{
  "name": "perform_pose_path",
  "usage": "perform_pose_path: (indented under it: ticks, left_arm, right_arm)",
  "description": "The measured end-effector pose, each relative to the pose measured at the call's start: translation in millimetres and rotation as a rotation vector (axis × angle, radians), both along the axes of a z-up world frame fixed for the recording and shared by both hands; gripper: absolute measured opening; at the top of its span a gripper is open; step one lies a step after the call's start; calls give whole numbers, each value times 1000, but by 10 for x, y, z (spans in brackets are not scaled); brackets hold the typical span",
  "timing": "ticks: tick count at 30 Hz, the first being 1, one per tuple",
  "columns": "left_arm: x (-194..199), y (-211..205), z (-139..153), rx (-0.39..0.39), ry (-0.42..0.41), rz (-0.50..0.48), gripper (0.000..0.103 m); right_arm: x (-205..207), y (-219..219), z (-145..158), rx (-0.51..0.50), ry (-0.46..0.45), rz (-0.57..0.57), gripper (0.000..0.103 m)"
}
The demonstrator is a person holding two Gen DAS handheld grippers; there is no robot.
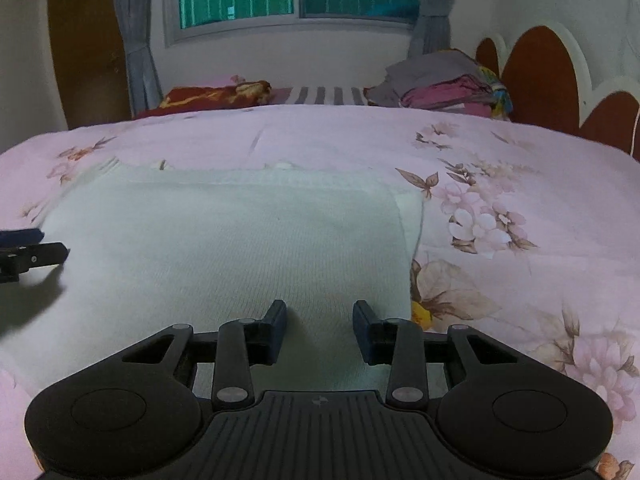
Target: Fold small clothes
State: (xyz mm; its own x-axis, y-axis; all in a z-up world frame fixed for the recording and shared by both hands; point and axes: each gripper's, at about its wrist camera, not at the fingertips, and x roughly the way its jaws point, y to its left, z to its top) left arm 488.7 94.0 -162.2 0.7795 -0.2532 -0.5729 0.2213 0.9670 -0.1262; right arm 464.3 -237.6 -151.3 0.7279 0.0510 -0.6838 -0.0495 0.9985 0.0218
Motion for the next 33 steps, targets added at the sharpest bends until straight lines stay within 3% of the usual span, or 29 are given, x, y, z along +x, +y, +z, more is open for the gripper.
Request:
perform_pose_path:
  ticks: [4, 7, 8, 11, 14, 15, 18, 19, 24, 33]
  left_arm:
    - [-36, 89, 63, -11, -1, 40, 78]
    - [-128, 268, 139, -69, 18, 145, 84]
    - [-143, 344, 150, -101, 37, 175, 83]
    - [-287, 600, 149, -262, 92, 245, 72]
    - [-498, 762, 100, -413, 151, 299, 66]
    - [-575, 801, 67, -477, 175, 322, 61]
    - [-859, 827, -59, -623, 220, 411, 58]
    - [-966, 821, -82, -643, 213, 429, 58]
    - [-1286, 616, -70, -646, 213, 489, 57]
    - [-1180, 438, -107, -694, 195, 538, 57]
  right_arm:
    - [-8, 18, -8, -17, 1, 0, 37]
    - [-8, 15, 29, -19, -1, -8, 37]
    - [-21, 12, 49, -12, -4, -19, 38]
    - [-81, 34, 131, -1, -24, -36, 56]
    - [-119, 45, 224, 52, -40, -13, 56]
    - [-123, 52, 252, 70, -42, -2, 54]
    - [-99, 116, 312, 91, -34, 48, 27]
    - [-93, 146, 328, 91, -34, 64, 20]
    - [-114, 217, 360, 125, -19, 118, 19]
    - [-216, 222, 346, 232, 36, 149, 19]
